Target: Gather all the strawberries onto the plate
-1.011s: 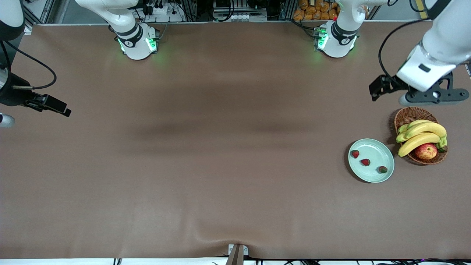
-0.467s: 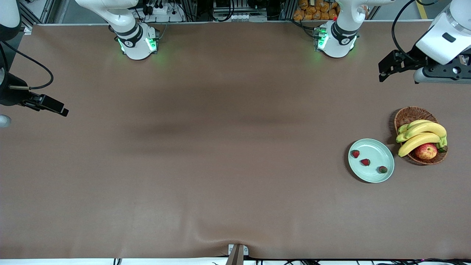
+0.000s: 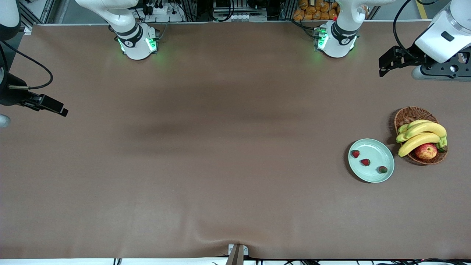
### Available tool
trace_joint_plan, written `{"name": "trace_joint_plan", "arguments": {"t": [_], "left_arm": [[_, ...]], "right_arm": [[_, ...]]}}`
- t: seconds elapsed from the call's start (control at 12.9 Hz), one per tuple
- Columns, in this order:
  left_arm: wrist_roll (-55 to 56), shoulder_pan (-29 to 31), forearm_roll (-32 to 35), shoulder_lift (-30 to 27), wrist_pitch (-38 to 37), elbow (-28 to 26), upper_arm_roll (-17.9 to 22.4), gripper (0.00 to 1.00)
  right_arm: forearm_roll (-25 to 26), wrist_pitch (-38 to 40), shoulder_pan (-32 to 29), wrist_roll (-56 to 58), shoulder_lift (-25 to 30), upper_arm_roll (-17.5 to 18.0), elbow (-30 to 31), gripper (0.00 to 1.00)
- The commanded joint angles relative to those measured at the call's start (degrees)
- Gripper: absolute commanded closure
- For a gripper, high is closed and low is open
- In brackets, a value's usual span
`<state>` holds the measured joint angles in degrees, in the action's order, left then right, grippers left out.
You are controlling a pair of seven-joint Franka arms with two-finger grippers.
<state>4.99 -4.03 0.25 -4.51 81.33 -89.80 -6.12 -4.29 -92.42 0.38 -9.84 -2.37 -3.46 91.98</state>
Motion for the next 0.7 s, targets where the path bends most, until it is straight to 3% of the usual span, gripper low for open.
{"name": "trace_joint_plan", "arguments": {"t": [0.0,0.62], "left_arm": [[-1.1,-0.3,0.3,-0.2,-1.0,0.5,0.1,0.0],[-1.2,-0.2,0.2,-0.3,-1.0,0.4,0.1,0.0]], "right_arm": [[1.0,0.4,0.0,0.3,0.0,0.5,-1.1,0.0],[1.2,0.1,0.8,1.2,0.1,0.7,-0.8,0.0]]}}
